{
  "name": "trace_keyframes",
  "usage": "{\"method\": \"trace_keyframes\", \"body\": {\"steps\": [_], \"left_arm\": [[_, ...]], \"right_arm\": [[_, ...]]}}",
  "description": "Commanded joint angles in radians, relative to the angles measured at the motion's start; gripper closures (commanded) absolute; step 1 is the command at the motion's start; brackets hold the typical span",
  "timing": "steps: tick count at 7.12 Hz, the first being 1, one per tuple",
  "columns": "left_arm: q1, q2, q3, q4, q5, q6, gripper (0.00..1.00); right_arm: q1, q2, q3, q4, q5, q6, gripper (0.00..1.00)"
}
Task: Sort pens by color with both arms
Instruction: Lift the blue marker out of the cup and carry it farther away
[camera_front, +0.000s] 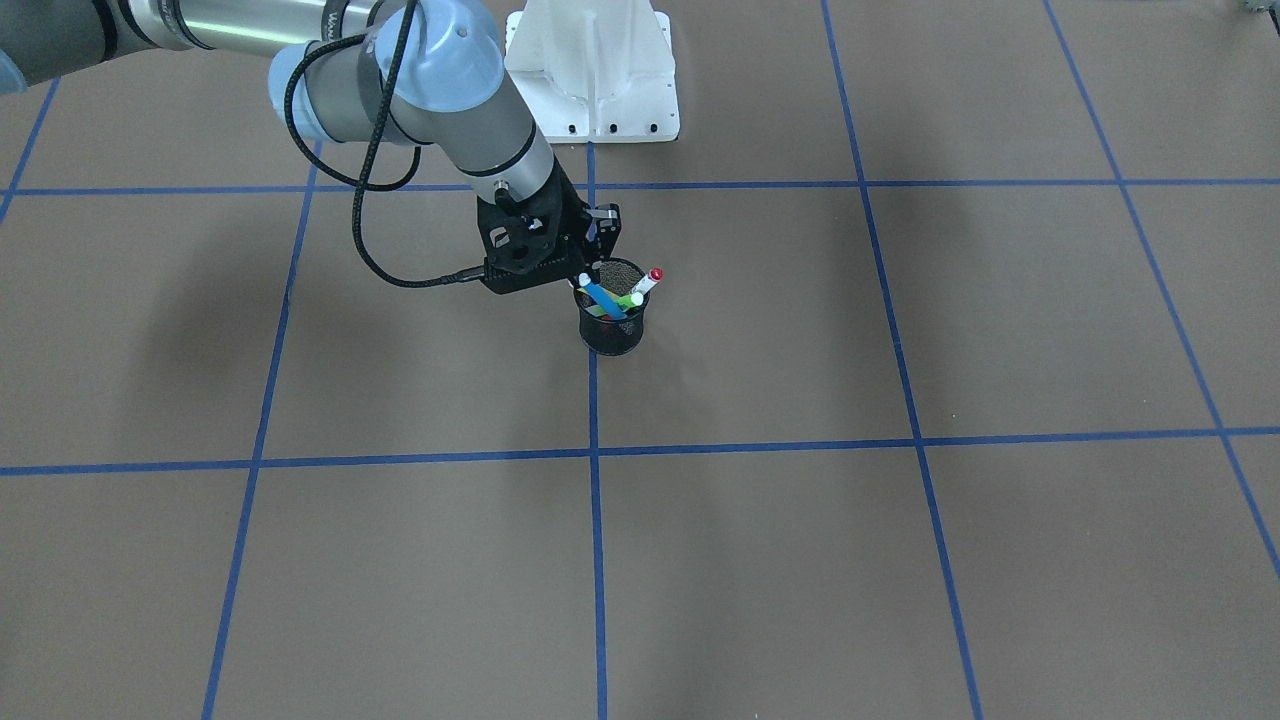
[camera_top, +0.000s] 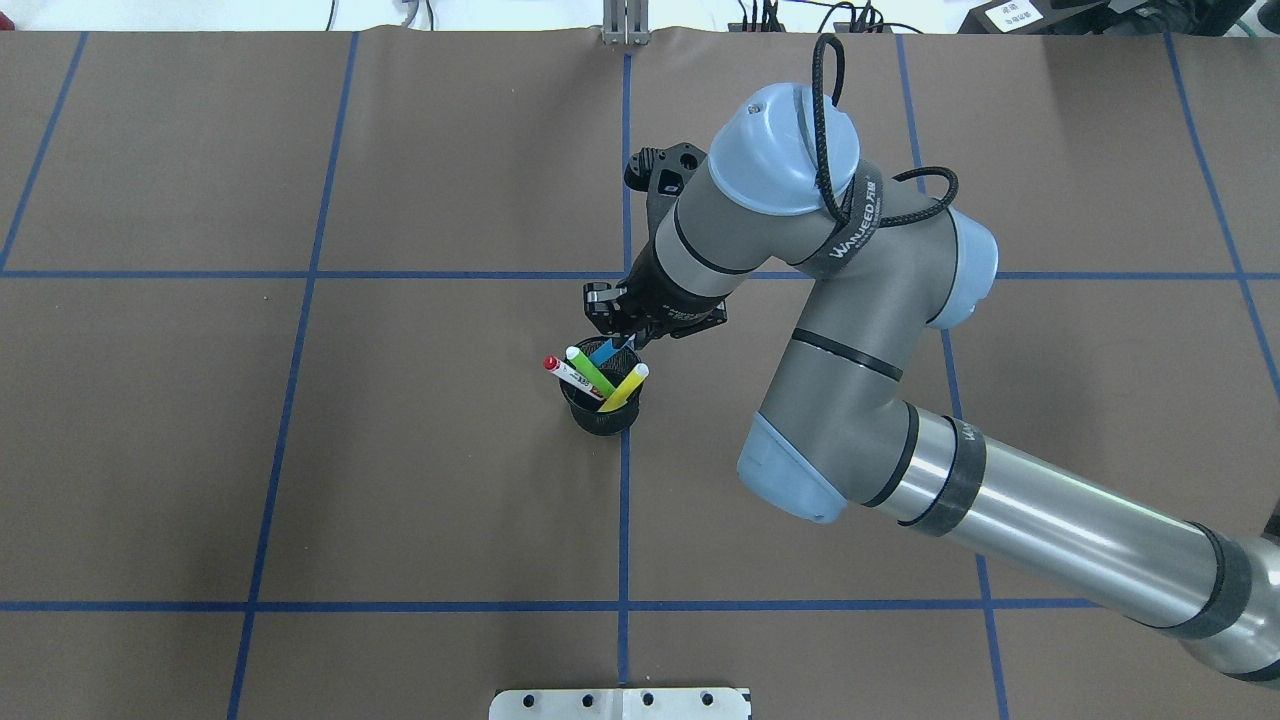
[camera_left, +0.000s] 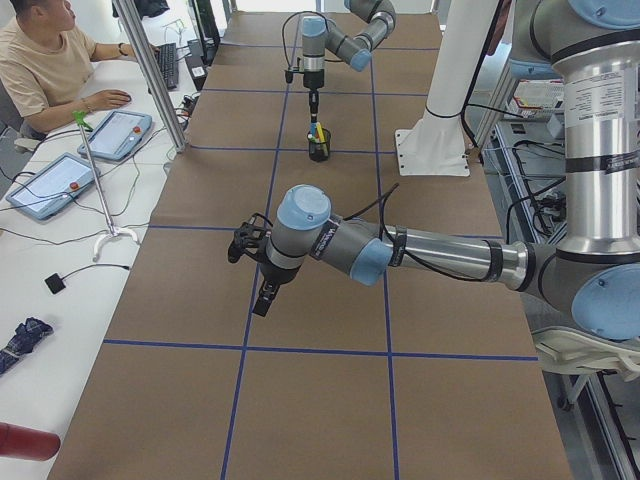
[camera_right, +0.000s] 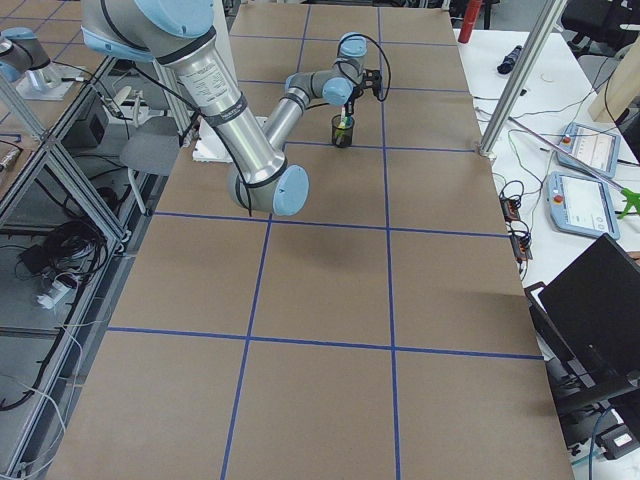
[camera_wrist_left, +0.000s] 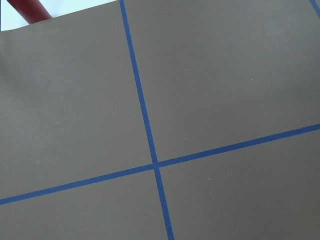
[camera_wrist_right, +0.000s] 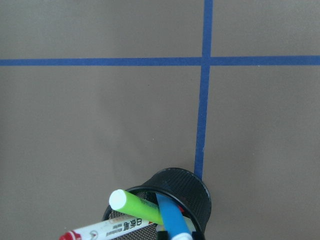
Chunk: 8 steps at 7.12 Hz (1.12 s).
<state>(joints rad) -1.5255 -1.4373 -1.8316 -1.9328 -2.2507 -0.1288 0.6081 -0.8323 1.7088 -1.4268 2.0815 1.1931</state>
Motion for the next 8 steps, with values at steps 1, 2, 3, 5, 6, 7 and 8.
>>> {"method": "trace_keyframes", "body": {"steps": [1,2,3,5,6,7,8], "left_arm": [[0.001,0.000,0.002,0.000,-0.001,0.000,0.00],[0.001,0.001,0.006,0.000,-0.001,0.000,0.00],[0.001,0.003,0.009,0.000,-0.001,0.000,0.00],[0.001,0.009,0.011,0.000,-0.001,0.000,0.00],[0.002,0.009,0.014,0.000,-0.001,0.000,0.00],[0.002,0.009,0.015,0.000,-0.001,0.000,0.00],[0.002,0.008,0.024,0.000,-0.001,0.000,0.00]], "right_arm": [[0.021,0.002,0.145,-0.117,0.005,-0.003,1.00],[0.039,0.001,0.190,-0.126,0.005,-0.003,1.00],[0.068,0.004,0.213,-0.136,0.003,-0.001,1.00],[0.111,-0.004,0.221,-0.162,-0.023,-0.003,1.00],[0.127,-0.011,0.212,-0.178,-0.053,-0.009,1.00],[0.127,-0.011,0.198,-0.199,-0.142,-0.009,1.00],[0.127,-0.013,0.175,-0.208,-0.228,-0.010,1.00]]}}
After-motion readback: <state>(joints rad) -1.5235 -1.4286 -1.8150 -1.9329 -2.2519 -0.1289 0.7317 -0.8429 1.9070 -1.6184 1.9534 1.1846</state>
